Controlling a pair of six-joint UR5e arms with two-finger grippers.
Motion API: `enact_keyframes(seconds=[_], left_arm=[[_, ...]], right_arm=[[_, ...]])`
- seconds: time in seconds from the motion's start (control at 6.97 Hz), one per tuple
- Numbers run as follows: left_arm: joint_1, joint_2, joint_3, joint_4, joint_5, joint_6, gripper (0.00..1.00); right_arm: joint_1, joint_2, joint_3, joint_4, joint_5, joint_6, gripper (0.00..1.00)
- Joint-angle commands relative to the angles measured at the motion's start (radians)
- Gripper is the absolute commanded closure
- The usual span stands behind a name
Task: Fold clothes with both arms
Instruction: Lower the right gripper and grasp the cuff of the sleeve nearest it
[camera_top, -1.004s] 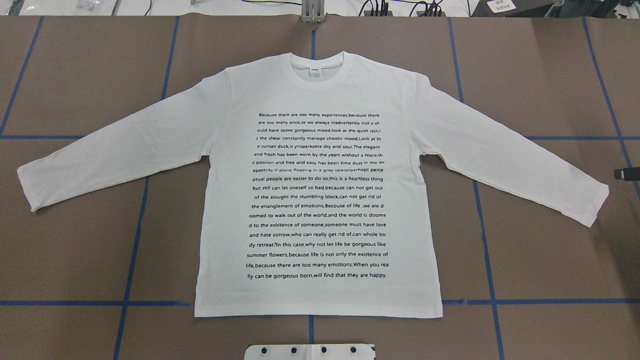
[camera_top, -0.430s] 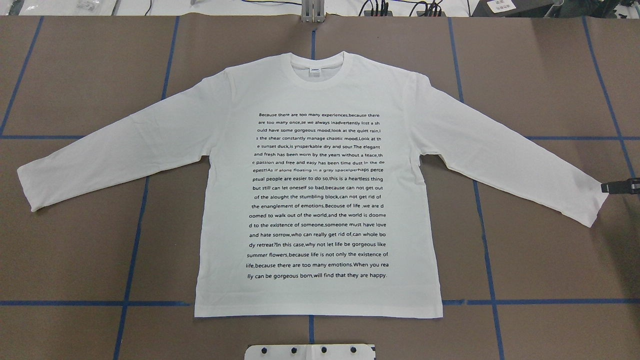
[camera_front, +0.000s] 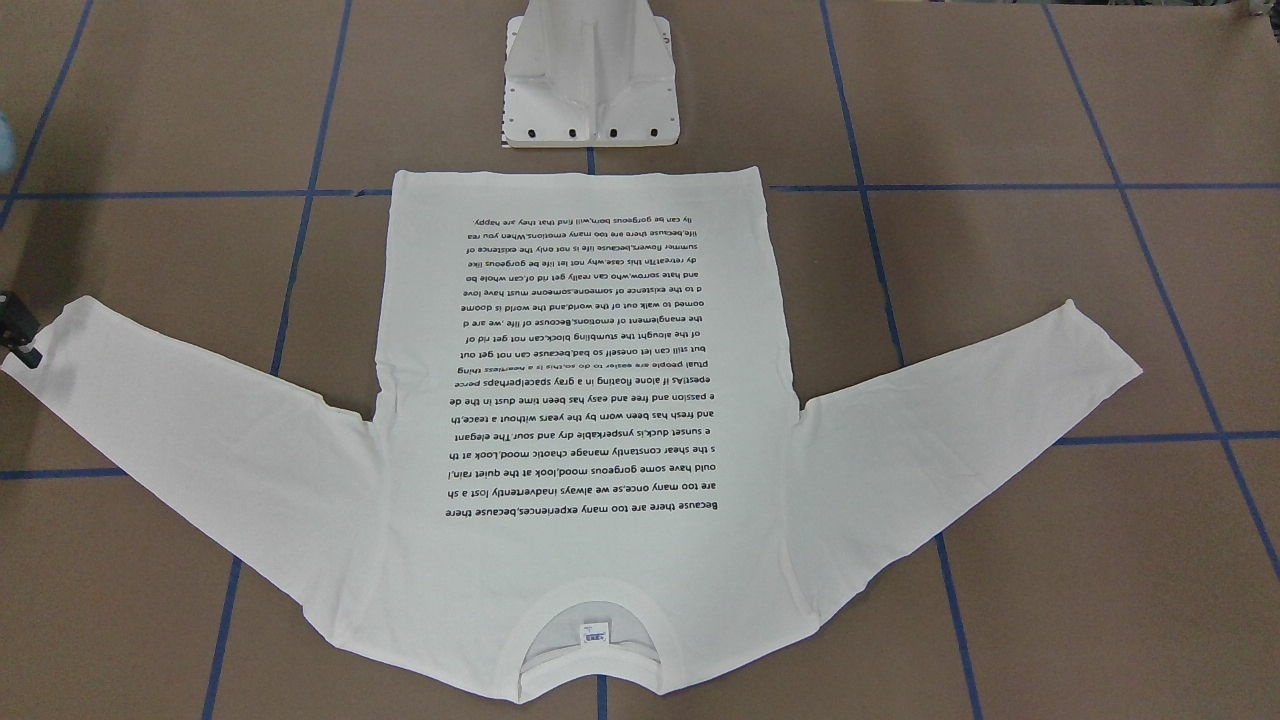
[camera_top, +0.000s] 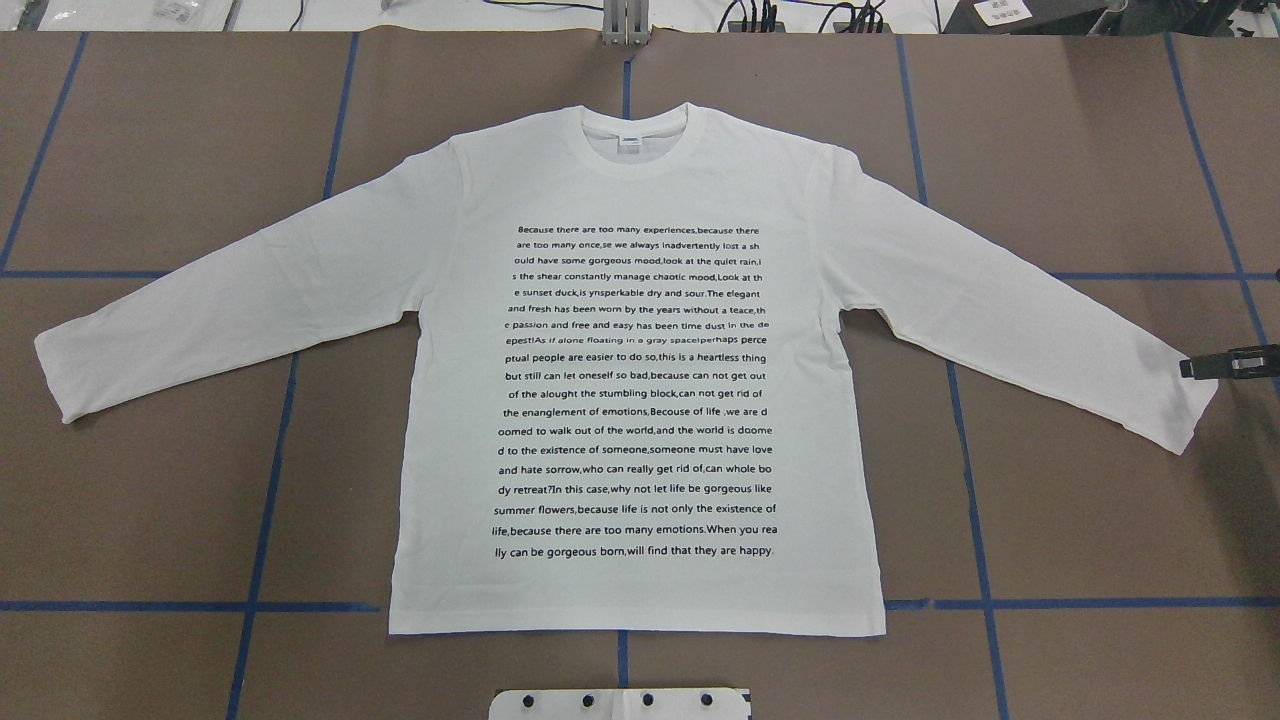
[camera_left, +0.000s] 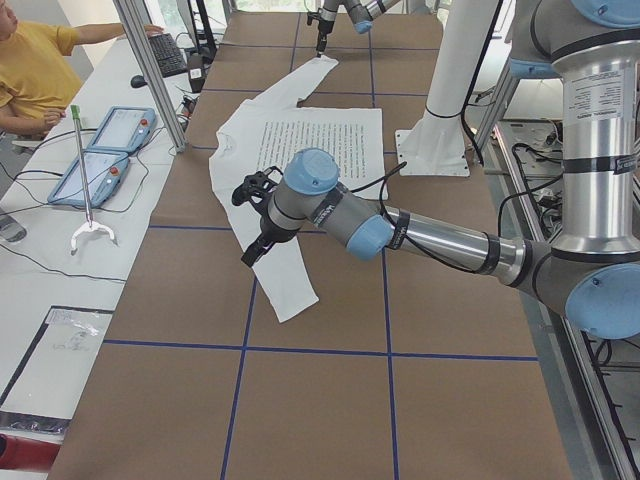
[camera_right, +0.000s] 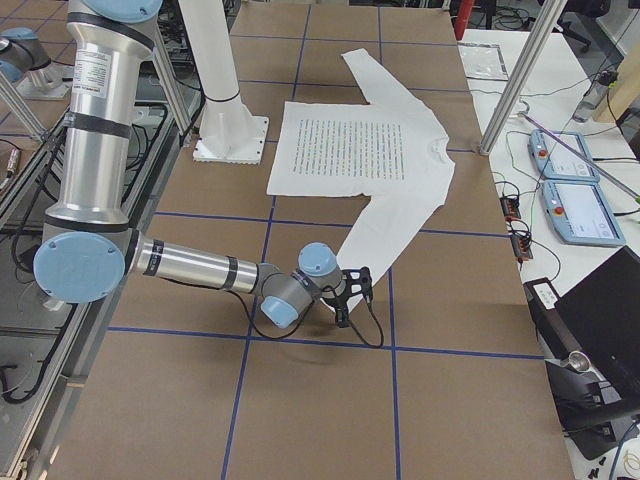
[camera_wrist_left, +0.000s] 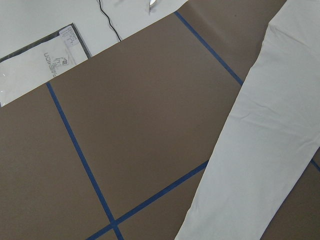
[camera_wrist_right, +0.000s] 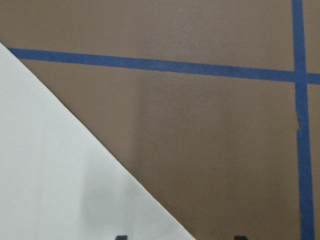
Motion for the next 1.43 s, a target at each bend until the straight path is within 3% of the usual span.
enact_keyframes(seconds=[0.0, 0.29, 1.15, 1.29], left_arm=[[0.0, 0.001, 0.007, -0.001, 0.0, 0.0, 0.0], [0.0, 0.001, 0.008, -0.001, 0.0, 0.0, 0.0], [0.0, 0.002, 0.014, -0.001, 0.0, 0.0, 0.0], [0.0, 0.002, 0.014, -0.001, 0.0, 0.0, 0.0]], right_arm=[[-0.003, 0.011, -0.013, 0.002, 0.001, 0.002, 0.31], [-0.003, 0.011, -0.007, 0.003, 0.006, 0.0, 0.4], [-0.009, -0.002, -0.007, 0.002, 0.009, -0.003, 0.41], [-0.012, -0.002, -0.005, 0.003, 0.009, -0.002, 0.51]])
